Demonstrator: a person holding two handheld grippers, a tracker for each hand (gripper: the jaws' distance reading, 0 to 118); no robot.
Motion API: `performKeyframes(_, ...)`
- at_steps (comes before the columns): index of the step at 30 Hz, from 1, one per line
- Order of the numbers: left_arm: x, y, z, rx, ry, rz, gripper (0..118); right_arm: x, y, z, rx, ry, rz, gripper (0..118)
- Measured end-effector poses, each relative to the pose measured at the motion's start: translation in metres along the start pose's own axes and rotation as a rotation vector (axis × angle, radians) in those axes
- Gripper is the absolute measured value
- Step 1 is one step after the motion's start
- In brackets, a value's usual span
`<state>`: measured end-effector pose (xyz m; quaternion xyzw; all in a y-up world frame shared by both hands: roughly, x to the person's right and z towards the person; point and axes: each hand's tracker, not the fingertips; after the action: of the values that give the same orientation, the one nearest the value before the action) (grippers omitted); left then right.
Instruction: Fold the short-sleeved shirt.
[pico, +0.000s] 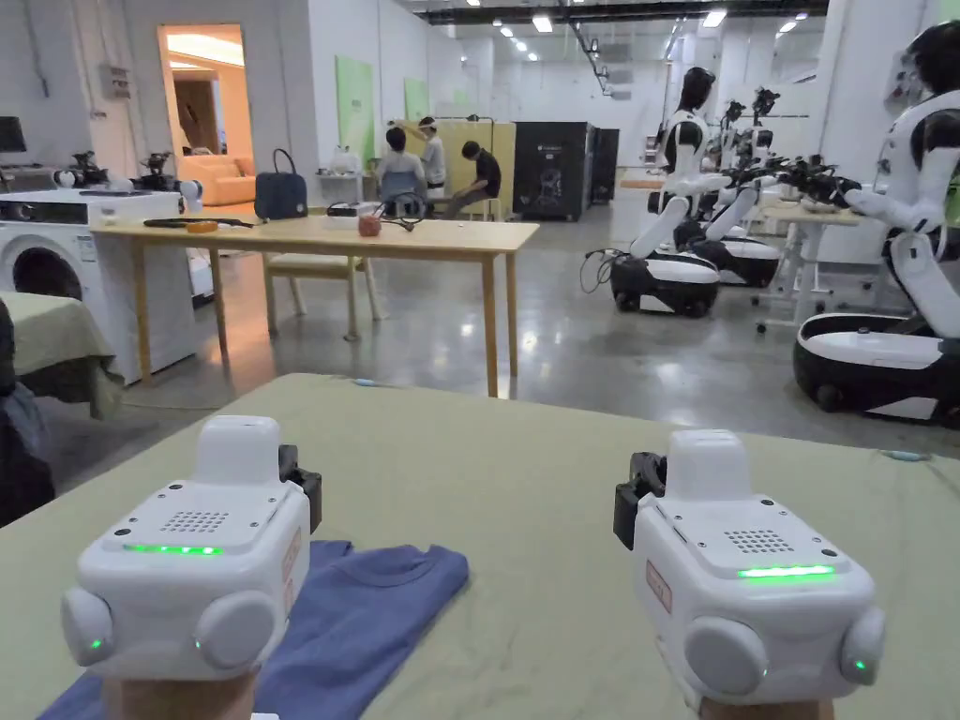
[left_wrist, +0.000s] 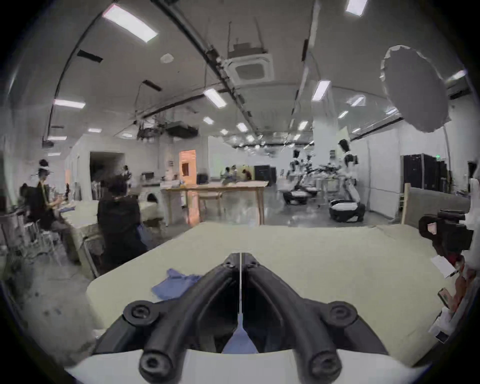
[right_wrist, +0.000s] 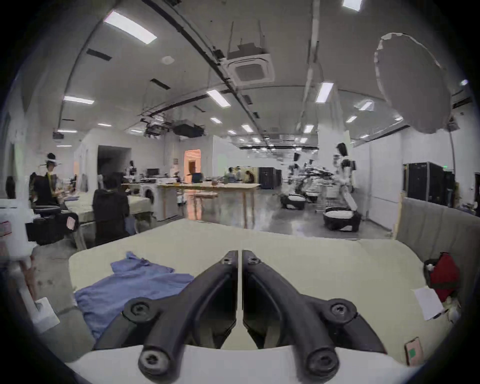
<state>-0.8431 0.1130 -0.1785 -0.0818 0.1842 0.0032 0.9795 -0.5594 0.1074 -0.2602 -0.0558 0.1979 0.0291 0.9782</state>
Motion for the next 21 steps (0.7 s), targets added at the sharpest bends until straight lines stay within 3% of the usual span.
performKeyframes(5, -0.064, -0.026, -0.037, -0.208, -0.02, 0.002, 0, -0.029, -0.014, -0.02, -0.029, 0.051, 0.005, 4)
performKeyframes(10, -0.066, -0.055, -0.091, -0.364, -0.088, -0.014, 0, -0.035, -0.027, -0.032, -0.064, 0.057, 0.023, 4)
performKeyframes(11, -0.065, -0.063, -0.108, -0.405, -0.099, -0.029, 6, -0.034, -0.03, -0.033, -0.07, 0.054, 0.026, 4)
performKeyframes(12, -0.064, -0.072, -0.126, -0.45, -0.108, -0.041, 37, -0.033, -0.033, -0.035, -0.078, 0.05, 0.031, 4)
performKeyframes(13, -0.062, -0.081, -0.144, -0.502, -0.124, -0.047, 82, -0.032, -0.035, -0.037, -0.086, 0.045, 0.036, 4)
performKeyframes(14, -0.06, -0.093, -0.163, -0.562, -0.144, -0.054, 116, -0.031, -0.038, -0.04, -0.095, 0.039, 0.04, 4)
performKeyframes(16, -0.05, -0.09, -0.204, -0.565, -0.144, -0.078, 116, -0.03, -0.043, -0.046, -0.112, 0.03, 0.046, 4)
performKeyframes(20, -0.037, -0.126, -0.266, -0.765, -0.186, -0.094, 117, -0.03, -0.053, -0.064, -0.152, 0.017, 0.047, 4)
performKeyframes(21, -0.037, -0.15, -0.25, -0.796, -0.181, -0.091, 117, -0.03, -0.055, -0.067, -0.16, 0.014, 0.048, 4)
